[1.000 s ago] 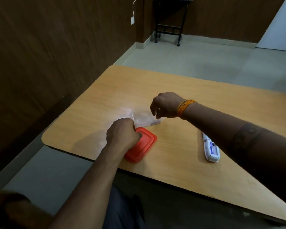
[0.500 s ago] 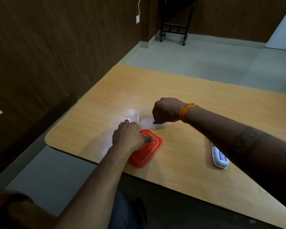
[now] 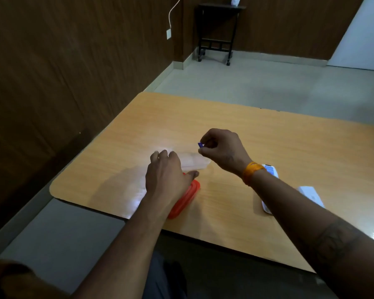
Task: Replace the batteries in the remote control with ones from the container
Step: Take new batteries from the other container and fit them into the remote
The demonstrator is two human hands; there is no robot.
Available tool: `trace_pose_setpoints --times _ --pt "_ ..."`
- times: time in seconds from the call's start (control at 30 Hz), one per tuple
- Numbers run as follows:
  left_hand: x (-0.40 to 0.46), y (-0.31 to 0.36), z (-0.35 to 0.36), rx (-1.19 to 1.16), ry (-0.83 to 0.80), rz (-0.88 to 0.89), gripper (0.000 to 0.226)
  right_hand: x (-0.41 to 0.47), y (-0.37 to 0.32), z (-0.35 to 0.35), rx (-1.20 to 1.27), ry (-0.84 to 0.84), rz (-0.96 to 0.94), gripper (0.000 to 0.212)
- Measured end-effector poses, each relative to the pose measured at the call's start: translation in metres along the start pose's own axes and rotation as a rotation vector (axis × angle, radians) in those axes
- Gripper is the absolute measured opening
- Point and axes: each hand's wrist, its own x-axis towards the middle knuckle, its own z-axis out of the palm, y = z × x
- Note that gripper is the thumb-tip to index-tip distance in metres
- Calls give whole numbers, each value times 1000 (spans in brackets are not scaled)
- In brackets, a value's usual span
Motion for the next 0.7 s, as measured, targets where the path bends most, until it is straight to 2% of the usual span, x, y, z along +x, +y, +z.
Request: trace_pose_setpoints --times 0.13,0.23,0.4,0.53,0.7 --pt "-14 26 -2 -45 23 122 58 -49 17 -24 180 111 114 35" --pt "-22 48 5 -89 -58 263 64 -90 38 -45 231 212 197 26" --pt "-33 88 25 -193 -215 396 73 -144 80 -72 208 486 367 20" --pt "-35 117 45 -131 -326 472 85 -164 99 -81 184 525 420 23" --pt "-32 137 74 -144 -413 481 100 -163 105 -81 125 481 370 27"
